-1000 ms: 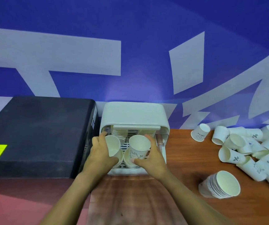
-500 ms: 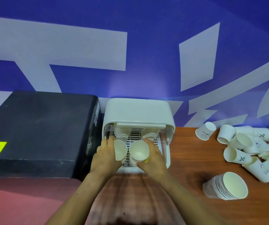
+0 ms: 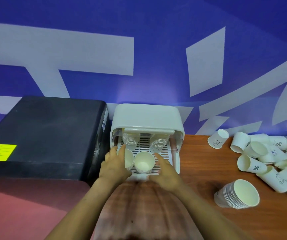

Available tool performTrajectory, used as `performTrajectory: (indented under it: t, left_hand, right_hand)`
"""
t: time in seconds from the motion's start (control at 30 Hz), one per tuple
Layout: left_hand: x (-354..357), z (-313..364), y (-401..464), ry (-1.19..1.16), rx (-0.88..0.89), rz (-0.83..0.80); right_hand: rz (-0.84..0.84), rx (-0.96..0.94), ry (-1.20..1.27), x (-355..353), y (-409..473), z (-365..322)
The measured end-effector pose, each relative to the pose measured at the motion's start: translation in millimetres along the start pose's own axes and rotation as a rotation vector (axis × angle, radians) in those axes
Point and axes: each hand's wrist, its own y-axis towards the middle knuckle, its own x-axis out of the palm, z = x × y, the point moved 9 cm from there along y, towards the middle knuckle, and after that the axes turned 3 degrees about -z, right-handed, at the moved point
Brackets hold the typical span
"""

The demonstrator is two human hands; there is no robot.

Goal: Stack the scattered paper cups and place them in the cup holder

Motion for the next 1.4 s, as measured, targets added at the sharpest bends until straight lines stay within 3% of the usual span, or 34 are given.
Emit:
performTrajectory:
  t: [0.3, 0.47, 0.73, 1.0, 1.2, 1.4]
  left_hand:
    - [-42.5, 65.4, -37.1, -0.193, 0.246, 0.183]
    - [-26.2, 115.6, -45.2, -0.31, 0.344, 0.146]
    - [6.8, 182.0, -53.5, -0.278, 0.394, 0.09]
    - [49.7, 323.5, -62.8, -0.254, 0.463, 0.175]
    - [124.4, 431.3, -65.6, -0.229, 0.481, 0.112]
    - [189.1, 478.2, -47.8, -0.089, 0.403, -0.019]
  right_hand:
    - [0.116, -0.084, -0.031, -57.7, -48.0, -21.6]
    - [0.223, -0.091, 0.007, -105.9, -81.6, -13.2]
    - [0.299, -0.102, 0.105, -176.9, -109.0, 35.6]
    - [0.28, -0.12, 0.137, -263.4, -140.7, 140.9]
    - [0.274, 0.001, 0.073, -325.2, -161.3, 252.6]
    - [0.231, 0.063, 0.007, -359.8, -153.3, 315.7]
